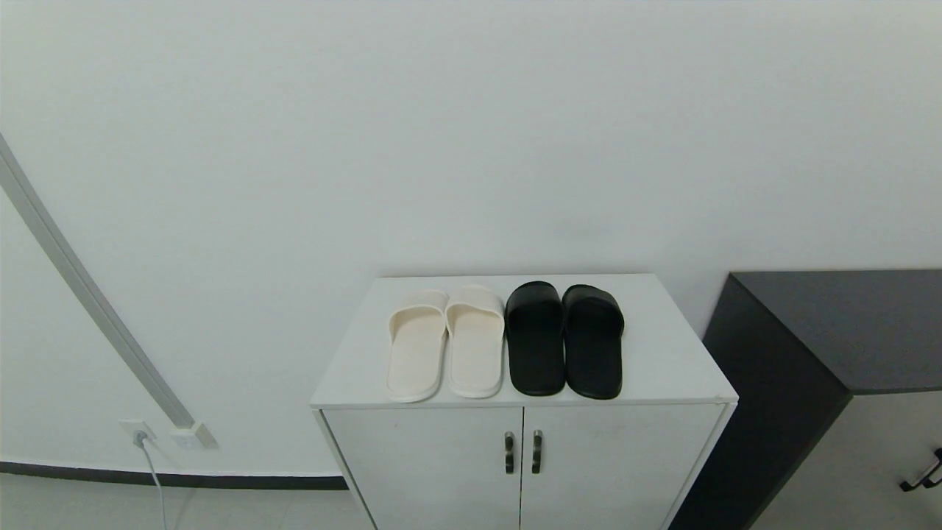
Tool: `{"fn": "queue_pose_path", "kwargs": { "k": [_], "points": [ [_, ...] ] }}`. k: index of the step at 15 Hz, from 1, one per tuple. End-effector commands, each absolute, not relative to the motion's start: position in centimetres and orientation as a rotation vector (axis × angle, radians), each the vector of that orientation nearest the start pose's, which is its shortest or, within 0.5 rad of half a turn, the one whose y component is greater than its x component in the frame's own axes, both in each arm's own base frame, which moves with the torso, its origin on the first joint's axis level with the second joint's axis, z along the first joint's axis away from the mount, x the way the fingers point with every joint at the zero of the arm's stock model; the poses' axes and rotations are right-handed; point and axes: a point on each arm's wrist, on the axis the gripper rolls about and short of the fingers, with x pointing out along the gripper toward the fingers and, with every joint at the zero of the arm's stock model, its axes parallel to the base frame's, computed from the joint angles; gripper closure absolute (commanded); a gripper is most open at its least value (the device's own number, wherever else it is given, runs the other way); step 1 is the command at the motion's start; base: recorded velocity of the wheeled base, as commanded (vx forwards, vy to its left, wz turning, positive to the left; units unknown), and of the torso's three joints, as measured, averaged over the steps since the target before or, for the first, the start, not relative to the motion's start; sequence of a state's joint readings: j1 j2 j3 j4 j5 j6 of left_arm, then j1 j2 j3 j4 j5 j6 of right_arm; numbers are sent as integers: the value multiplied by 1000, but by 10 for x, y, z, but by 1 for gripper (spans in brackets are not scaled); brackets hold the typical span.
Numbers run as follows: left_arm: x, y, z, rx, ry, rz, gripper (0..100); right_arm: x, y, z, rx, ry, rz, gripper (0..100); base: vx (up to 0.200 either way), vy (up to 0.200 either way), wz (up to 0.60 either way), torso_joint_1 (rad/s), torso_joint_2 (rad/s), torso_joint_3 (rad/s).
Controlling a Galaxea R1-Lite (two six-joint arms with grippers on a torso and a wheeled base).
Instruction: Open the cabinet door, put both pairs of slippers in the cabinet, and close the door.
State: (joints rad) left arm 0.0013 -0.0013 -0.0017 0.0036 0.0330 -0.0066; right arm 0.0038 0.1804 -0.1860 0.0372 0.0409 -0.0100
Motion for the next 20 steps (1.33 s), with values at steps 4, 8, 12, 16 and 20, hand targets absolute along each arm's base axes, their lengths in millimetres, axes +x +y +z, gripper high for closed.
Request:
{"fn": "queue_pose_path", "kwargs": {
  "k": [4,8,12,16,20],
  "points": [
    [-23,1,75,-6,3,35,100,60,6,150,15,272,174,0,0,0,0,0,0,0],
    [-23,1,75,-6,3,35,100,112,27,171,63,343,277,0,0,0,0,0,0,0],
    [-23,1,76,-5,1,35,100,157,83,178,53,362,315,0,0,0,0,0,0,0],
    [-23,1,75,-6,3,35,100,191,140,177,37,361,331,0,0,0,0,0,0,0],
    [-23,1,75,-6,3,35,100,227,190,174,93,355,238,0,0,0,0,0,0,0]
  ]
}}
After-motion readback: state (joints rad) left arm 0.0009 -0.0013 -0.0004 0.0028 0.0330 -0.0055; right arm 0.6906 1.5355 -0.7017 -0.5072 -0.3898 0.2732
